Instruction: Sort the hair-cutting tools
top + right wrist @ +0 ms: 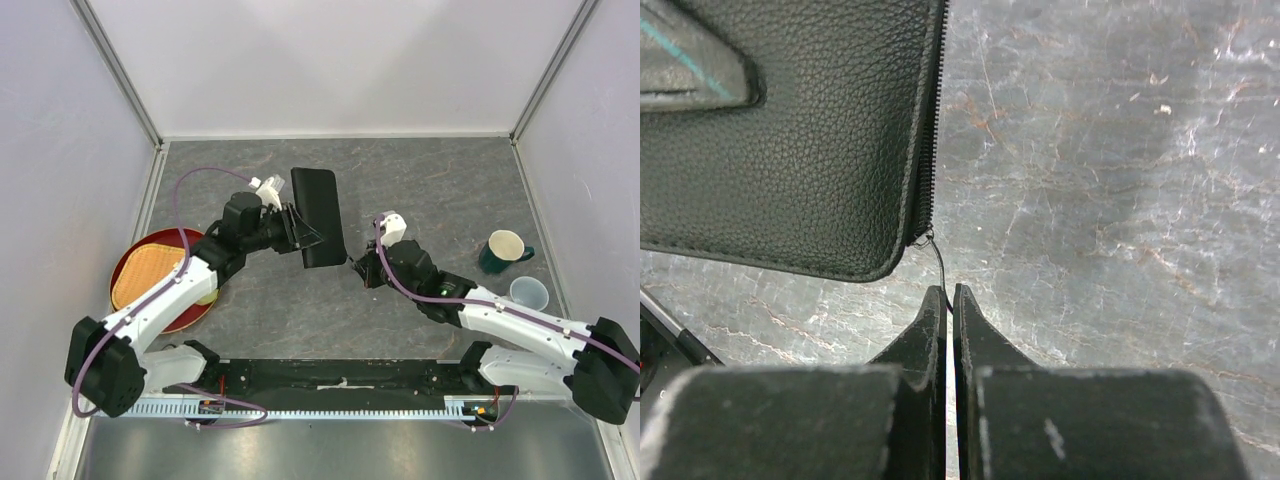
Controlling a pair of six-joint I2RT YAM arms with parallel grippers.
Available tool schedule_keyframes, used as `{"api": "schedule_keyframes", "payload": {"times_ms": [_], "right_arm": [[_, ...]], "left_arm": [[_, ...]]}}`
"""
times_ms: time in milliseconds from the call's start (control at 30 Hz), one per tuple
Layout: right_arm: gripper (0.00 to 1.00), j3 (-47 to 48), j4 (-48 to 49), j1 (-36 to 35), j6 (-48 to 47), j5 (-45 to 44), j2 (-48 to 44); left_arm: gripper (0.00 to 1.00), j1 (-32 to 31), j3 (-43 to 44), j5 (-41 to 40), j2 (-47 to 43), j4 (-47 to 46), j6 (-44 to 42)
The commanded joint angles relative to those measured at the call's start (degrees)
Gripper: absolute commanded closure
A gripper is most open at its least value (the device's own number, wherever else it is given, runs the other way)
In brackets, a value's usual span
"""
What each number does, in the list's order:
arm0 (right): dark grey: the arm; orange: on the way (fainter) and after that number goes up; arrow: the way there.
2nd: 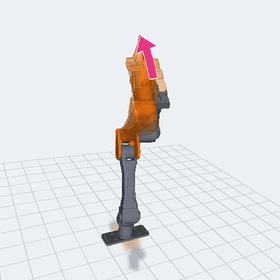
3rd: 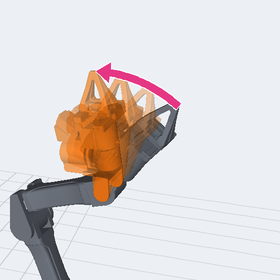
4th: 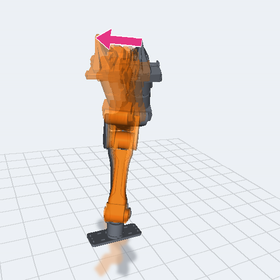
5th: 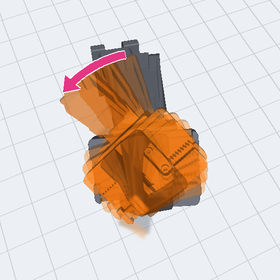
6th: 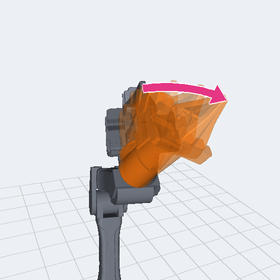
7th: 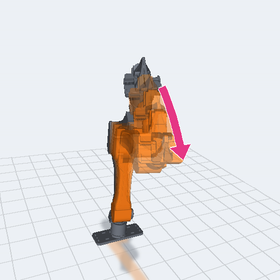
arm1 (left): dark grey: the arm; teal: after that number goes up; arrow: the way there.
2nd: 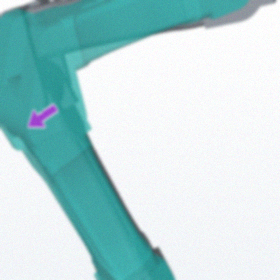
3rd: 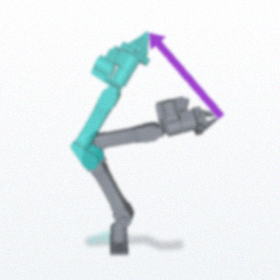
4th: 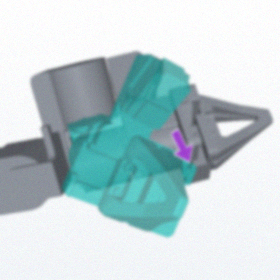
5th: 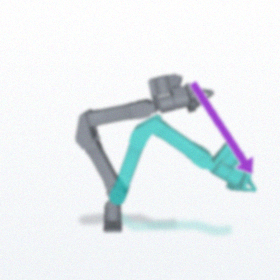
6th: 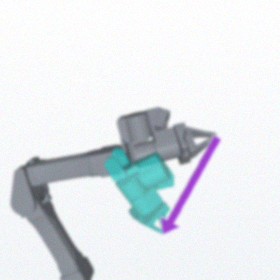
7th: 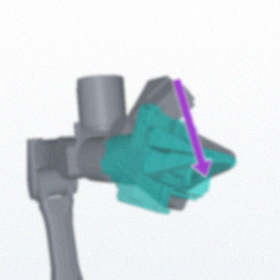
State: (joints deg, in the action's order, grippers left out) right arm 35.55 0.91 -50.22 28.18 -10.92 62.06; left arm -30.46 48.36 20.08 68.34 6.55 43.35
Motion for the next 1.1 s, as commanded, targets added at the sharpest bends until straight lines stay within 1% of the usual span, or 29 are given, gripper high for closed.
{"api": "schedule_keyframes", "payload": {"times_ms": [0,133,233,333,433,467,600,733,867,1067], "right_arm": [[1.0,2.7,-4.1,1.4,-8.1,-11.1,-3.2],[1.0,3.6,-2.1,1.4,-12.6,-9.4,-5.5],[1.0,3.5,0.4,1.4,-13.8,-6.1,-6.9],[1.0,3.1,2.0,1.4,-15.3,-5.4,-7.9],[1.0,3.1,2.5,1.4,-17.4,-4.4,-9.3],[1.0,3.1,2.8,1.4,-19.4,-3.1,-9.8],[1.0,1.9,5.6,1.3,-22.4,3.9,-13.2],[1.0,2.8,6.9,1.1,-25.3,5.8,-14.2],[1.0,2.9,12.3,0.4,-27.8,6.1,-13.5],[1.0,5.8,17.5,0.0,-33.1,2.7,-9.4]], "left_arm": [[0.98,1.3,-0.9,10.0,-6.5,1.6,-11.0],[0.98,1.3,-3.3,11.2,-9.7,3.6,-12.9],[0.98,1.3,-4.2,12.1,-11.1,3.9,-12.5],[0.98,1.3,-4.2,13.6,-12.3,4.2,-11.7],[0.98,1.3,-2.9,13.9,-14.1,6.4,-10.8],[0.98,1.3,-2.4,13.9,-14.6,8.0,-10.3],[0.98,1.3,-0.5,20.1,-14.5,9.5,-10.0],[0.98,1.3,-0.5,21.8,-14.4,12.9,-12.7],[0.98,1.2,-1.7,25.0,-14.2,12.9,-13.6],[0.98,1.1,-2.6,28.7,-15.3,12.7,-13.7]]}}
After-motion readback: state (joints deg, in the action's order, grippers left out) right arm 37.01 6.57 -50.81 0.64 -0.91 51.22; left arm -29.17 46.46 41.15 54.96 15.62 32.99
